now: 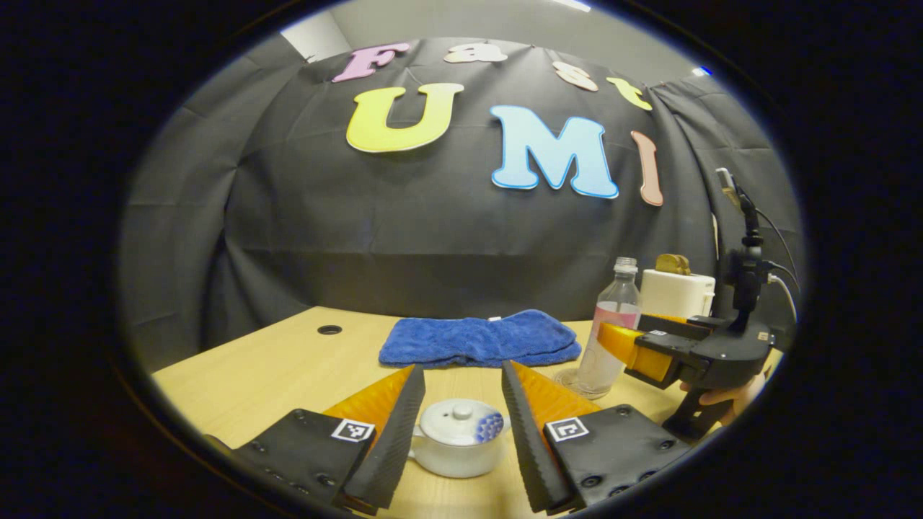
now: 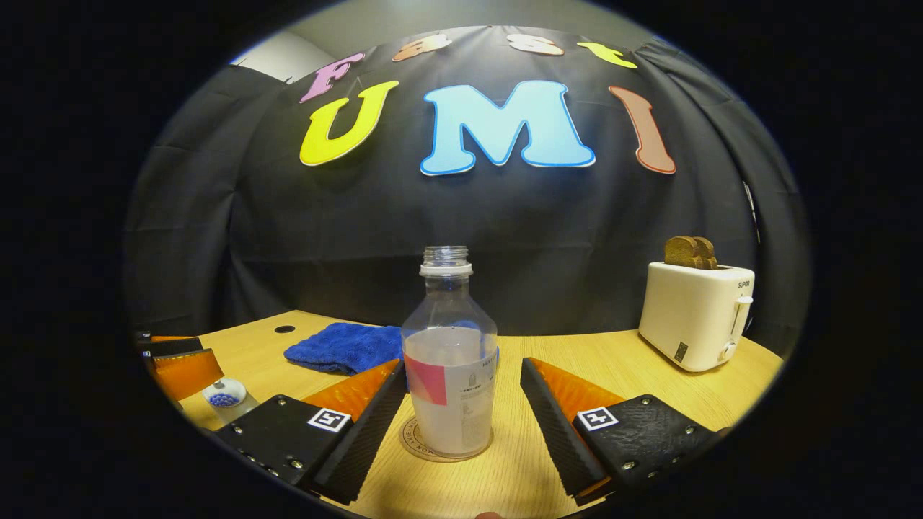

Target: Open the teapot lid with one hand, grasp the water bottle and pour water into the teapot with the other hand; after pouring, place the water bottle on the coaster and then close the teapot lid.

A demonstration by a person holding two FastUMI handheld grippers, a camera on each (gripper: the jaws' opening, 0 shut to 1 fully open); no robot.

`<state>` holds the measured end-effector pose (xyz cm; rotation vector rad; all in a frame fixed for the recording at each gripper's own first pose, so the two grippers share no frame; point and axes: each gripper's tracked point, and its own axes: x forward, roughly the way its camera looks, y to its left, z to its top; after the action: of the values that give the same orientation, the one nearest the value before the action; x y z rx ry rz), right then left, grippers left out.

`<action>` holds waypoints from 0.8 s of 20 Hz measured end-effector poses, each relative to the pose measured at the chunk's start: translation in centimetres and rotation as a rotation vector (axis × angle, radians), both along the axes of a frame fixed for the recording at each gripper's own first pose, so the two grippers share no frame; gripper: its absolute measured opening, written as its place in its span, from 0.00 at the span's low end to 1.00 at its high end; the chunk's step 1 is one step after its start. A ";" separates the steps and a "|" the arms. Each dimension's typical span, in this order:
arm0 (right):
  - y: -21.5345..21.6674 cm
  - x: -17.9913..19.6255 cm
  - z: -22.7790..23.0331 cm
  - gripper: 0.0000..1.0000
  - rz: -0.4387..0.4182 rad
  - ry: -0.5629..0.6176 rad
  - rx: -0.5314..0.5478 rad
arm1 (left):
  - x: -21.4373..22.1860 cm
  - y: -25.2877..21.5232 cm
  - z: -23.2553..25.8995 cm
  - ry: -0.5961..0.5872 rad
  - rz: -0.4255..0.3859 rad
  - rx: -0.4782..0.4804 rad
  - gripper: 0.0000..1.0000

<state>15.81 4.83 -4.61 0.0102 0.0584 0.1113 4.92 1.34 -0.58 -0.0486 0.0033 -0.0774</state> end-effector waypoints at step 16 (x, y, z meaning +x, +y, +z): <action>-1.5 -13.4 0.9 0.98 -0.049 -0.017 0.100 | -7.6 -1.2 -0.9 0.024 -0.006 -0.025 0.70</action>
<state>2.43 3.37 -3.71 0.1107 0.0354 0.0657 -2.64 0.13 -1.50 -0.0747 0.0269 -0.0825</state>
